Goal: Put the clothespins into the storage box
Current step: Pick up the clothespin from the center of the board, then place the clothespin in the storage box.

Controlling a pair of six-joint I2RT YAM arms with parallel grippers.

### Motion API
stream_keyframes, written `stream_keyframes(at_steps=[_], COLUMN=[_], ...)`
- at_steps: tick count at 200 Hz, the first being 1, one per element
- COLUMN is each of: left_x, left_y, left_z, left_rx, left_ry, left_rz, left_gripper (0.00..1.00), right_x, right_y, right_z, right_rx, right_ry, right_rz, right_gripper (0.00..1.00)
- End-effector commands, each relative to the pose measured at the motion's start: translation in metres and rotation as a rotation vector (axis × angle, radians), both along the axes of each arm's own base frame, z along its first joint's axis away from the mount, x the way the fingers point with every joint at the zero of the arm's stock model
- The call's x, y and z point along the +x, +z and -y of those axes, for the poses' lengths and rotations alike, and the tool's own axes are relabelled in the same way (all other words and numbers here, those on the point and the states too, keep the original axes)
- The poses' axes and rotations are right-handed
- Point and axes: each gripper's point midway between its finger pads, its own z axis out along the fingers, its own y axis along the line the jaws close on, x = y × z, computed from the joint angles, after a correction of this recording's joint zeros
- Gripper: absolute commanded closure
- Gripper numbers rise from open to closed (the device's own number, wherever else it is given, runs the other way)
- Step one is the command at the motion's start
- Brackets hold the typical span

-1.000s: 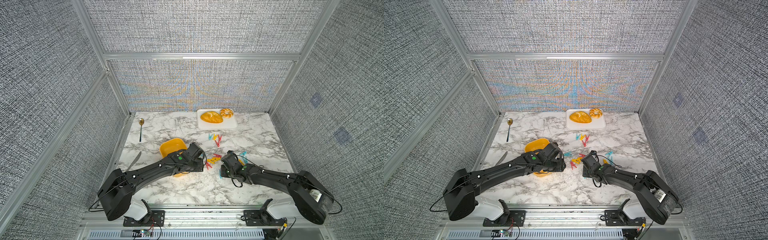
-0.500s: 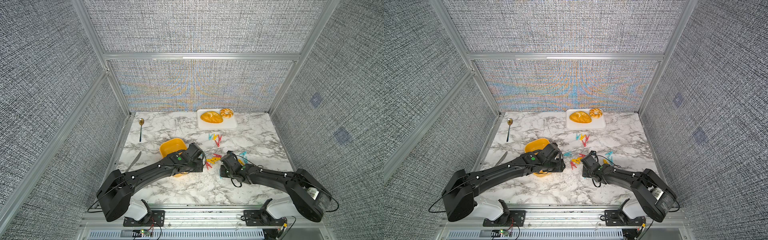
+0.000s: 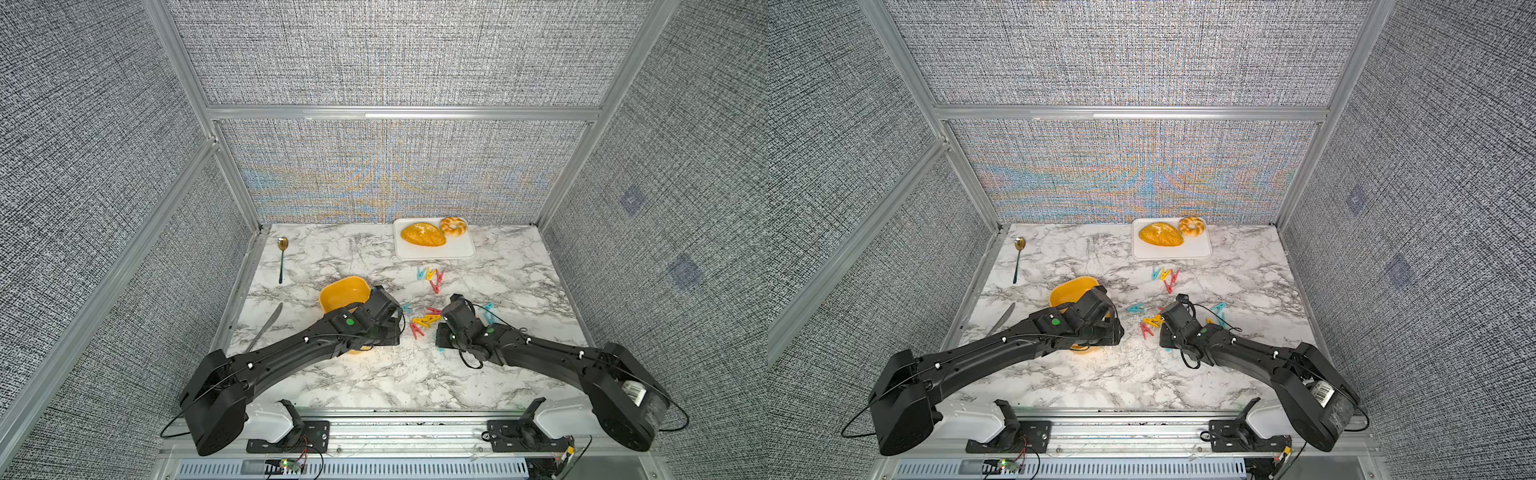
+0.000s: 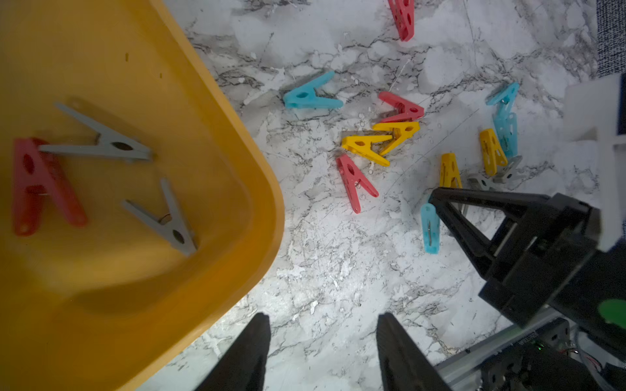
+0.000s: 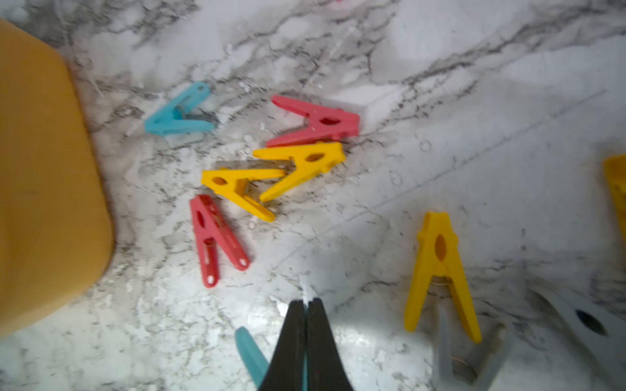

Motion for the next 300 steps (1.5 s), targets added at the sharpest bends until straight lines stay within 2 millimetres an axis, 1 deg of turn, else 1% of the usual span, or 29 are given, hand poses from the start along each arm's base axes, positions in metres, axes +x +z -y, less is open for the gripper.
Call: stream_keyframes(at_steps=[1, 9, 12, 14, 19, 41, 53, 75, 84, 97, 111, 129, 146, 165, 185, 211, 225, 239, 252, 275, 300], left_x=[0.003, 0.004, 0.004, 0.004, 0.005, 0.005, 0.004, 0.000, -0.003, -0.006, -0.009, -0.011, -0.011, -0.008, -0.005, 0.002, 0.005, 0.007, 0.009, 0.013, 0.015], left_y=[0.002, 0.004, 0.006, 0.007, 0.009, 0.019, 0.025, 0.035, 0.037, 0.038, 0.037, 0.036, 0.034, 0.033, 0.028, 0.013, 0.006, 0.004, 0.002, 0.000, -0.004], left_z=[-0.024, -0.032, -0.035, -0.037, -0.042, -0.066, -0.079, -0.103, -0.111, -0.118, -0.124, -0.123, -0.119, -0.109, -0.088, -0.062, -0.051, -0.037, -0.030, -0.019, -0.010], left_rx=[0.060, 0.068, 0.070, 0.072, 0.076, 0.081, 0.073, 0.060, 0.053, 0.045, 0.045, 0.040, 0.034, 0.015, -0.033, -0.064, -0.062, -0.068, -0.059, -0.077, -0.096], left_ry=[0.055, 0.073, 0.079, 0.083, 0.095, 0.154, 0.192, 0.249, 0.264, 0.279, 0.288, 0.283, 0.274, 0.253, 0.204, 0.170, 0.160, 0.140, 0.130, 0.122, 0.119], left_rz=[0.021, 0.029, 0.033, 0.036, 0.043, 0.073, 0.100, 0.133, 0.141, 0.143, 0.135, 0.125, 0.113, 0.097, 0.063, -0.002, -0.019, -0.025, -0.027, -0.029, -0.040], left_gripper=[0.43, 0.43, 0.43, 0.43, 0.43, 0.43, 0.42, 0.39, 0.38, 0.36, 0.36, 0.36, 0.36, 0.37, 0.38, 0.42, 0.43, 0.44, 0.44, 0.44, 0.43], right_x=[0.009, 0.013, 0.013, 0.017, 0.021, 0.030, 0.035, 0.041, 0.043, 0.046, 0.051, 0.056, 0.059, 0.059, 0.061, 0.061, 0.059, 0.055, 0.049, 0.035, 0.020], right_y=[0.024, 0.033, 0.034, 0.043, 0.053, 0.080, 0.090, 0.103, 0.108, 0.112, 0.115, 0.119, 0.124, 0.128, 0.131, 0.121, 0.110, 0.100, 0.086, 0.058, 0.030], right_z=[-0.025, -0.036, -0.039, -0.046, -0.055, -0.094, -0.116, -0.154, -0.170, -0.189, -0.202, -0.210, -0.209, -0.198, -0.176, -0.139, -0.116, -0.094, -0.077, -0.058, -0.048], right_rx=[0.061, 0.081, 0.084, 0.100, 0.117, 0.171, 0.192, 0.219, 0.229, 0.237, 0.239, 0.238, 0.229, 0.204, 0.167, 0.112, 0.082, 0.058, 0.032, -0.023, -0.049], right_ry=[0.072, 0.098, 0.110, 0.117, 0.135, 0.221, 0.266, 0.336, 0.367, 0.399, 0.418, 0.428, 0.429, 0.415, 0.381, 0.330, 0.301, 0.274, 0.262, 0.261, 0.274], right_rz=[0.033, 0.044, 0.042, 0.058, 0.073, 0.104, 0.113, 0.126, 0.133, 0.138, 0.146, 0.161, 0.182, 0.206, 0.231, 0.228, 0.209, 0.193, 0.166, 0.108, 0.046], right_gripper=[1.00, 1.00, 1.00, 1.00, 1.00, 1.00, 1.00, 0.99, 0.96, 0.92, 0.82, 0.76, 0.72, 0.69, 0.68, 0.68, 0.68, 0.68, 0.68, 0.68, 0.68])
